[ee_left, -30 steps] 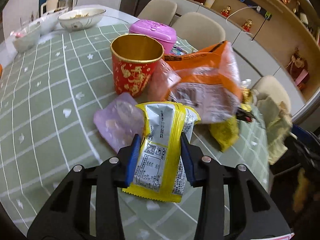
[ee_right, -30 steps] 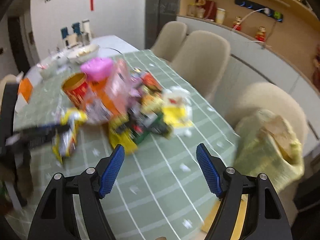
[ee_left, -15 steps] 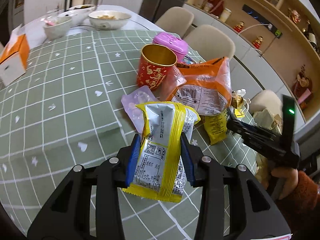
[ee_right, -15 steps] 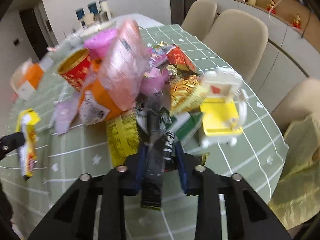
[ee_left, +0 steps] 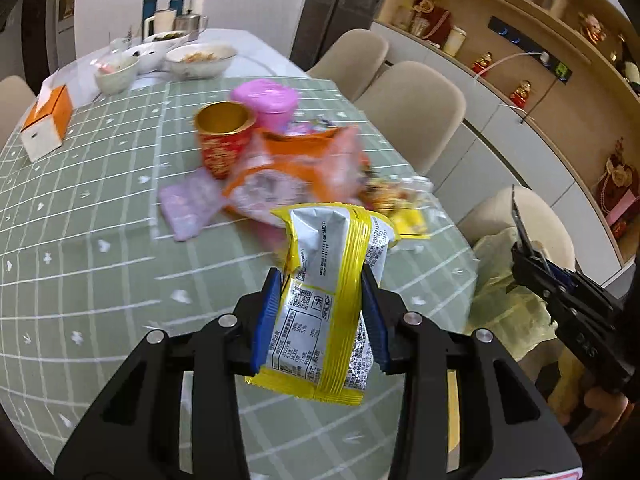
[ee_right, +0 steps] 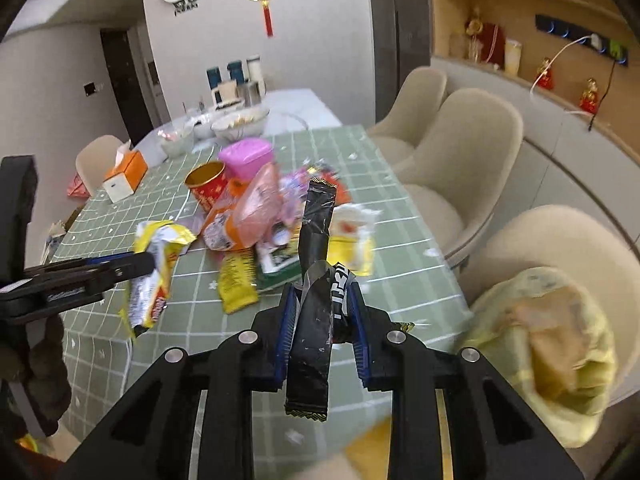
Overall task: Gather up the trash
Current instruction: 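Carry both wrappers to the yellow trash bag and open both grippers inside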
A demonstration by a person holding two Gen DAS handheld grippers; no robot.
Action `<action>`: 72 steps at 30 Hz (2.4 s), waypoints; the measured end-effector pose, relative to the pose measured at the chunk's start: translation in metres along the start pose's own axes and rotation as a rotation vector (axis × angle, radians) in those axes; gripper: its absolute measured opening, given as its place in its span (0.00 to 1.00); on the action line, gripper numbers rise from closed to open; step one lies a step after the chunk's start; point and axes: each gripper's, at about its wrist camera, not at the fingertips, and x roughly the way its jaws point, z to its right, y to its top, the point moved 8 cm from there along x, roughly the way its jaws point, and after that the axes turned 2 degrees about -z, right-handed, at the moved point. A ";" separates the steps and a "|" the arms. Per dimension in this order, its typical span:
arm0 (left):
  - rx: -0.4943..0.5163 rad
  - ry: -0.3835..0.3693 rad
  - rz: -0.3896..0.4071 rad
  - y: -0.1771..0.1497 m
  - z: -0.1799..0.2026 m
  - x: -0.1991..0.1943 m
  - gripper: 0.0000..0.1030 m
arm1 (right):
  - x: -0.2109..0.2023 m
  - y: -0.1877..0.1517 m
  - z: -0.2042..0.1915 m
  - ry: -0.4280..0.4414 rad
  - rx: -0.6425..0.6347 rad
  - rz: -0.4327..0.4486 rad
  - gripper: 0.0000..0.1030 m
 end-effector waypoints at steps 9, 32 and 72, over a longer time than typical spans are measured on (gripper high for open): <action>0.124 -0.046 0.077 0.005 0.102 -0.007 0.36 | -0.054 -0.012 0.078 -0.038 0.034 0.081 0.25; 0.325 -0.395 -0.111 0.006 0.332 0.098 0.36 | -0.130 -0.060 0.268 -0.273 0.291 0.174 0.25; 0.215 -0.105 -0.109 0.001 0.206 0.059 0.54 | 0.074 -0.076 0.247 -0.017 0.284 -0.263 0.25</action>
